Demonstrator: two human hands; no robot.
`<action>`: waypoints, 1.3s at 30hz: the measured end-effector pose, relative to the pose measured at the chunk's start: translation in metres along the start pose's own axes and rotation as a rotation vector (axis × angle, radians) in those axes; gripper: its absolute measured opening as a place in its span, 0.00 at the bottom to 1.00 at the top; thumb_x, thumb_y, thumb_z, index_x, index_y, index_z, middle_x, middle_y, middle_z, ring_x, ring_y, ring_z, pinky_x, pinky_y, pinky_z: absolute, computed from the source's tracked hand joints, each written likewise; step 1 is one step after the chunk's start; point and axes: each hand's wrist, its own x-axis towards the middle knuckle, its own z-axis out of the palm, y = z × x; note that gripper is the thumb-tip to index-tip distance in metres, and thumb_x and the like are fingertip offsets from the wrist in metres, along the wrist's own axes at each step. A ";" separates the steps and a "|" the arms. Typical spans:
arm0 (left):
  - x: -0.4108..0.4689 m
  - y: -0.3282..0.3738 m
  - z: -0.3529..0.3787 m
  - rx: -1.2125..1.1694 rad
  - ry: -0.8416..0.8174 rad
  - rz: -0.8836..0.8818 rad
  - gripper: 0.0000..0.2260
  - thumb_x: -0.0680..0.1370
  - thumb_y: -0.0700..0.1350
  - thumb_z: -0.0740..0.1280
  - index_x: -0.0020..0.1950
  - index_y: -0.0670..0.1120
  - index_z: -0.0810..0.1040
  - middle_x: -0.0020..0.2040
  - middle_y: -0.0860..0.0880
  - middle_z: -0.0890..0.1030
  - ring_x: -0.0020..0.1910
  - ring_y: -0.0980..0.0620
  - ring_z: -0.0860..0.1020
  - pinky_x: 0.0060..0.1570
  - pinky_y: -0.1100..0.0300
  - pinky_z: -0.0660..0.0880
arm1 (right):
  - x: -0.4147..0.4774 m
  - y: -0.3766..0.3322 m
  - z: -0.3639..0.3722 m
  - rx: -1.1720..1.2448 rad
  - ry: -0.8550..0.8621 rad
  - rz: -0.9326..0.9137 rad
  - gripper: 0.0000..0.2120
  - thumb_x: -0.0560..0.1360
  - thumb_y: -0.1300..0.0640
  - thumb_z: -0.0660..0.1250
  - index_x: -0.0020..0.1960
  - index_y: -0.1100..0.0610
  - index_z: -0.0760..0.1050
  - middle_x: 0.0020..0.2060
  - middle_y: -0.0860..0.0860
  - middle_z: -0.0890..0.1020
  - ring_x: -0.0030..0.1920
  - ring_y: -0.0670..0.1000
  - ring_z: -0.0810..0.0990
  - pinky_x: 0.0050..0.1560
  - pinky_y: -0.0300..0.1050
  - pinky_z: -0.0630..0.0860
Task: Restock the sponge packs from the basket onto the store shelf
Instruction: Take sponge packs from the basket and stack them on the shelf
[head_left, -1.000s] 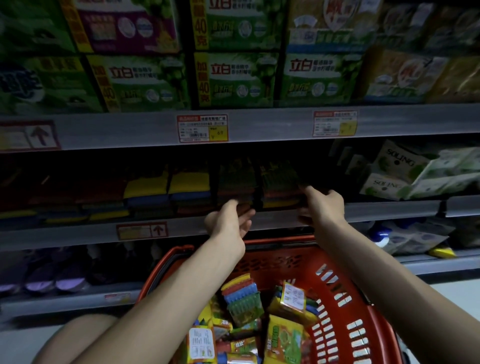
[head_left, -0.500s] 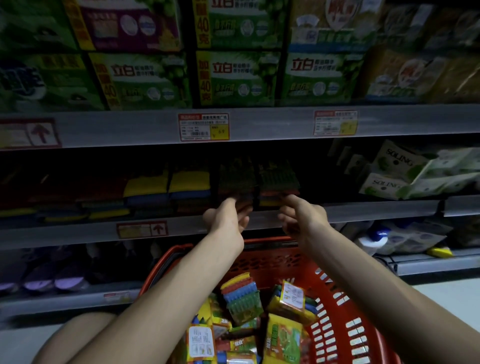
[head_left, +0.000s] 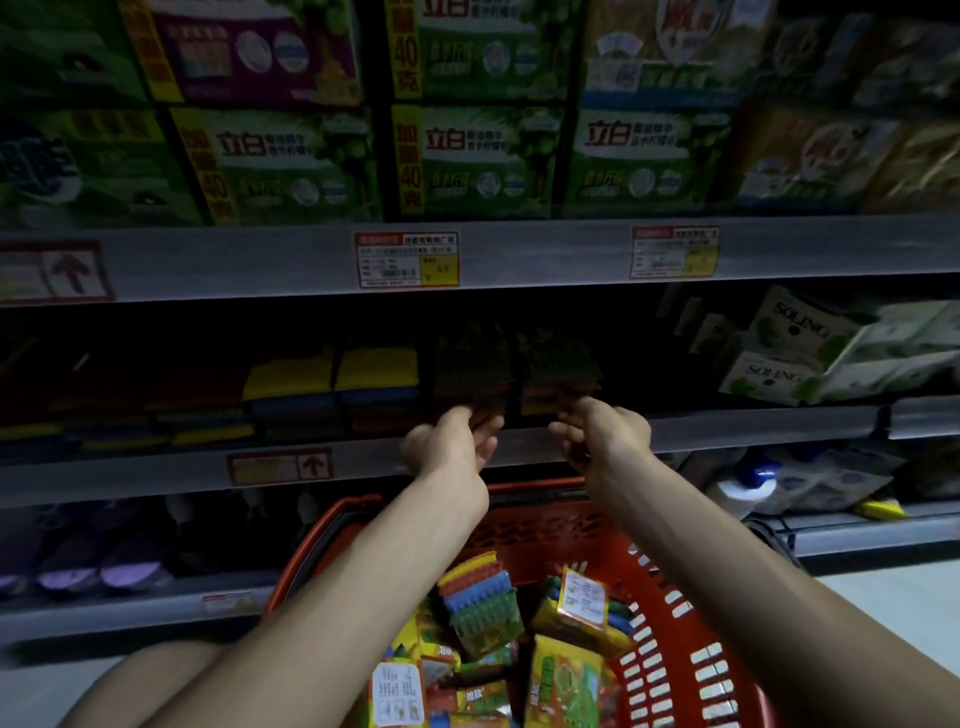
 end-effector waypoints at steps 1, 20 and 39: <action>0.000 -0.001 0.000 -0.001 -0.002 0.002 0.06 0.81 0.36 0.66 0.47 0.42 0.71 0.45 0.41 0.83 0.29 0.53 0.84 0.34 0.61 0.80 | 0.001 0.001 0.001 0.000 -0.008 0.004 0.13 0.83 0.63 0.64 0.64 0.68 0.75 0.38 0.53 0.83 0.26 0.45 0.81 0.25 0.37 0.73; -0.010 -0.004 -0.022 0.111 -0.111 0.025 0.04 0.81 0.41 0.69 0.53 0.40 0.80 0.41 0.45 0.86 0.32 0.52 0.84 0.33 0.62 0.79 | -0.017 -0.004 -0.017 -0.101 -0.300 0.074 0.07 0.81 0.62 0.68 0.44 0.59 0.76 0.18 0.45 0.66 0.19 0.44 0.68 0.28 0.38 0.69; 0.017 -0.070 -0.112 1.522 -0.525 0.595 0.15 0.75 0.54 0.75 0.60 0.53 0.80 0.52 0.52 0.82 0.49 0.51 0.81 0.48 0.57 0.77 | 0.010 0.078 -0.096 -1.324 -0.466 -0.144 0.05 0.76 0.58 0.74 0.47 0.60 0.83 0.41 0.55 0.85 0.39 0.52 0.83 0.41 0.49 0.79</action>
